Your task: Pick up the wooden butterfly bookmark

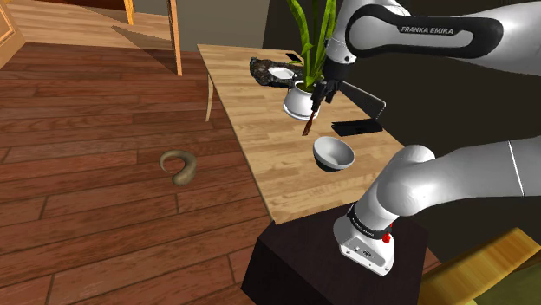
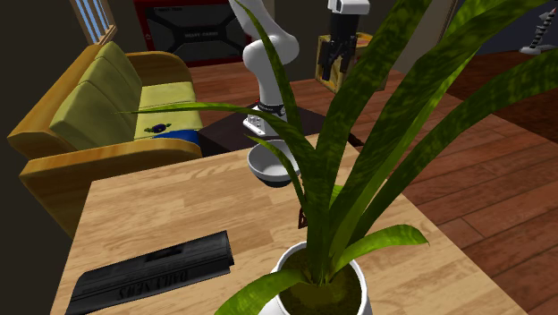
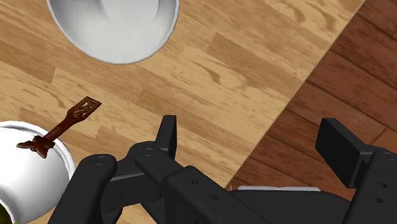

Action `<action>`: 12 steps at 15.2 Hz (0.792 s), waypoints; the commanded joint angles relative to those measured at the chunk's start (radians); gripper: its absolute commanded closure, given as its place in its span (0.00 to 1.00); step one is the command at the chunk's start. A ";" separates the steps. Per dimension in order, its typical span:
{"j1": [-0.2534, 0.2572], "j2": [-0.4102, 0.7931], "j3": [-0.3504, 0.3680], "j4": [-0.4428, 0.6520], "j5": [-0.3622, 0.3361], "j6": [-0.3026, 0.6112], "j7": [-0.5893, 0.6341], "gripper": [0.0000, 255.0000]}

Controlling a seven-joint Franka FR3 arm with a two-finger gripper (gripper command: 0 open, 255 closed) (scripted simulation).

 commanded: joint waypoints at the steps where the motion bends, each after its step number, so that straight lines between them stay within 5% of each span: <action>1: -0.016 0.038 -0.032 -0.004 -0.034 0.057 -0.035 0.00; 12: -0.076 0.318 -0.211 0.042 -0.155 0.386 -0.211 0.00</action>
